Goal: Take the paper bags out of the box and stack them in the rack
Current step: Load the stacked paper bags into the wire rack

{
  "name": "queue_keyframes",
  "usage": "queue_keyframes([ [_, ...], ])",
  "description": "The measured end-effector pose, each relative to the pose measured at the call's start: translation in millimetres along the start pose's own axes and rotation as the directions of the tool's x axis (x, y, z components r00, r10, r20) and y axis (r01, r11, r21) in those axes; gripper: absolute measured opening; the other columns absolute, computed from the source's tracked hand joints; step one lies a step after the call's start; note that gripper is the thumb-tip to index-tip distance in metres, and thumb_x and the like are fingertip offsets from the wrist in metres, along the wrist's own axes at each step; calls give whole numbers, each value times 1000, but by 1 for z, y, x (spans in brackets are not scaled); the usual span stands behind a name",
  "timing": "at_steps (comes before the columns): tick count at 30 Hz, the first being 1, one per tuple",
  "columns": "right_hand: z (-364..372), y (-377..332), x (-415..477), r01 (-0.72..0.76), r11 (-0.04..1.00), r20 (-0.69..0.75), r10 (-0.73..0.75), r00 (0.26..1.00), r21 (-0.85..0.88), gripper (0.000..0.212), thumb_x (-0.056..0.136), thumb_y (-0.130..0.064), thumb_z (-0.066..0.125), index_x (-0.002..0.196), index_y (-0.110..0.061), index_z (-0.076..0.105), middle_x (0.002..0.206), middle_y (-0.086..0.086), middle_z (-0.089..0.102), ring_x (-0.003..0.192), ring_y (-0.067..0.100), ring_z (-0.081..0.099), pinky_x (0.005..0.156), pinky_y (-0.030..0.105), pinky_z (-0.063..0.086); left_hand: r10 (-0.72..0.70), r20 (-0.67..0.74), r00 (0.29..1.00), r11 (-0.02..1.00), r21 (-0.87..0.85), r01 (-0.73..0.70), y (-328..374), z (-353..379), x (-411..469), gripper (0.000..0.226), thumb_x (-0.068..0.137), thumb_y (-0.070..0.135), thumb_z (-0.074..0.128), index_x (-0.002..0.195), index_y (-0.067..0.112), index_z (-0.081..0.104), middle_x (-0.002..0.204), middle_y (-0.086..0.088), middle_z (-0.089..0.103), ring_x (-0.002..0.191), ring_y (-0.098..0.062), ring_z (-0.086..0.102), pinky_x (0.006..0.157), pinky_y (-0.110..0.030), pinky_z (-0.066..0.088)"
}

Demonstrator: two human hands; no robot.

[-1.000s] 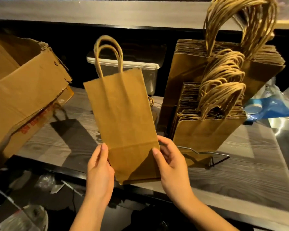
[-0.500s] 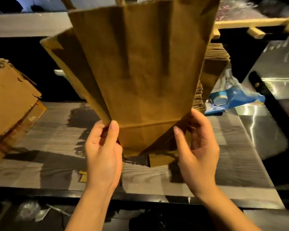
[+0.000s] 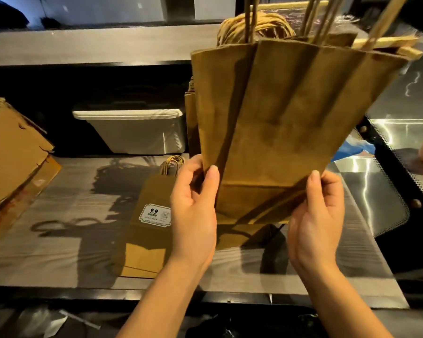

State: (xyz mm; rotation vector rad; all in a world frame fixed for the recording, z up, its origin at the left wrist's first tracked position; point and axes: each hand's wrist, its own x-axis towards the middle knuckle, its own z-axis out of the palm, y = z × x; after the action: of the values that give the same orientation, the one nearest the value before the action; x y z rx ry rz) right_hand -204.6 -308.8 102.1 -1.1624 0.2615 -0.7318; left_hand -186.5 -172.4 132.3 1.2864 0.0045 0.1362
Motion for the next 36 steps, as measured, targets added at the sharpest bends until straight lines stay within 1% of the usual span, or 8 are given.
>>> queue_keyframes([
  [6,-22,7,8,45,999,-120,-42,992,21,21,101,-16,37,88,-24,51,81,-9,52,73,-1,46,68,13,40,82,-80,993,997,-11,-83,-3,2,8,12,82,32,65,86,42,70,120,-6,62,116,-17,56,98,-31,44],
  [10,-31,13,6,49,999,-165,-47,985,12,27,102,-12,34,85,-26,51,73,-19,53,70,-3,45,66,10,39,44,-109,993,997,-55,-50,-10,2,18,11,87,22,62,96,27,64,123,-12,58,121,-25,51,108,-38,39],
  [14,-35,19,2,28,1000,-174,-28,984,3,17,99,-15,37,85,-19,46,66,-23,53,66,-5,45,63,8,38,159,-75,984,987,14,-158,-12,5,26,16,88,15,56,101,24,56,114,-9,58,112,-22,54,104,-33,42],
  [19,-36,30,-7,-6,999,-190,-2,982,-43,14,97,-21,41,85,-21,49,65,-20,50,65,-3,43,61,10,37,280,-26,960,928,264,-264,-28,4,22,36,88,9,56,92,44,50,129,-4,49,120,-13,49,99,-24,44],
  [25,-36,42,-13,-70,996,-207,59,976,-47,22,99,-20,41,80,-24,52,66,-14,46,63,0,40,59,13,35,222,-65,973,946,255,-199,-49,-5,12,63,83,-8,57,85,54,49,131,5,44,128,-6,42,105,-35,42],
  [29,-32,46,-13,-97,995,-260,87,962,-27,27,102,-13,36,79,-19,50,62,-16,48,61,-1,42,57,10,36,213,-62,975,941,282,-187,-54,-7,6,71,82,-14,54,94,55,45,130,9,44,125,-3,44,100,-24,45],
  [33,-29,46,-12,-106,994,-283,98,954,-13,28,102,-15,36,78,-20,48,61,-15,45,58,0,40,54,11,34,113,-70,991,976,192,-98,-62,-11,-2,70,82,-16,57,119,41,40,132,8,46,125,-3,45,106,-34,41],
  [36,-29,47,-11,-122,992,-274,118,954,3,28,103,-16,35,78,-20,47,60,-15,44,54,0,38,50,11,32,150,-10,989,954,263,-142,-61,-14,-4,69,83,2,65,129,44,35,139,10,42,130,-3,40,108,-33,39],
])
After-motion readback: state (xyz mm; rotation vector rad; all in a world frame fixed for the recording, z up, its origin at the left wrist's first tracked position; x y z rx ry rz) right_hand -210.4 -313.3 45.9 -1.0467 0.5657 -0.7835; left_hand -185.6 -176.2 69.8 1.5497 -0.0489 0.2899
